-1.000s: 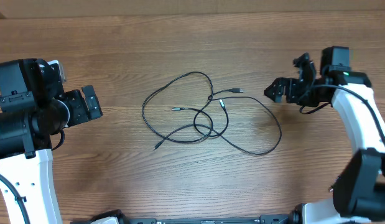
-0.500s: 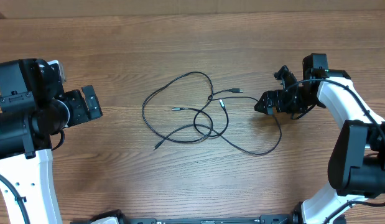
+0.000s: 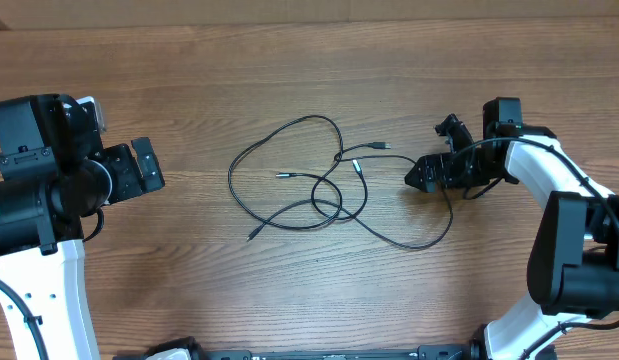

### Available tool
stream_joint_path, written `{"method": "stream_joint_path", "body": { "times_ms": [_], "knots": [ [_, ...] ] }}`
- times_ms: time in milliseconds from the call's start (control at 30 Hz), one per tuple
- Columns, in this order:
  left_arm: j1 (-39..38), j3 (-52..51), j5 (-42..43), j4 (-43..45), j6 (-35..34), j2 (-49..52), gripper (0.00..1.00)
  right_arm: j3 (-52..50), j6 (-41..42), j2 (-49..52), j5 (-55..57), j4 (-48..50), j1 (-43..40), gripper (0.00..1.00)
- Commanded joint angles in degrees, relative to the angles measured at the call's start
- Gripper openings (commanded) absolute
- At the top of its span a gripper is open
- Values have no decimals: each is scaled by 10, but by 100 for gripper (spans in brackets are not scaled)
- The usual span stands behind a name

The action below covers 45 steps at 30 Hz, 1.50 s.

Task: Untangle cables
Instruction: 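Lower the right gripper and grasp a cable at the right of the pile, then pull the grasped cable rightward off the table with the right gripper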

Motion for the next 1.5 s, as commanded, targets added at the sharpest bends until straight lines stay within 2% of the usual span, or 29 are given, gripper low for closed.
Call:
{"method": "stream_joint_path", "body": {
  "times_ms": [0, 700, 767, 867, 967, 1033, 1133, 1300, 1467],
  "knots": [
    [3, 5, -4, 1, 0, -6, 100, -16, -6, 1, -17, 2, 0, 97],
    [3, 5, -3, 1, 0, -6, 100, -102, -4, 1, -75, 6, 0, 94],
    [3, 5, -3, 1, 0, -6, 100, -103, -4, 1, -89, -3, 0, 84],
    [3, 5, -4, 1, 0, -6, 100, -103, -5, 1, -114, -6, 0, 56],
    [3, 5, -3, 1, 0, -6, 100, -103, -5, 1, -137, -13, 0, 34],
    [3, 5, -3, 1, 0, -6, 100, -103, -5, 1, -150, -19, 0, 24],
    [3, 5, -4, 1, 0, -6, 100, -102, -5, 1, -174, -36, 0, 4],
    [3, 5, -4, 1, 0, -6, 100, -84, -7, 1, -197, -92, 0, 4],
    [3, 5, -3, 1, 0, -6, 100, -15, -7, 1, -196, -193, 0, 4]
  ]
}}
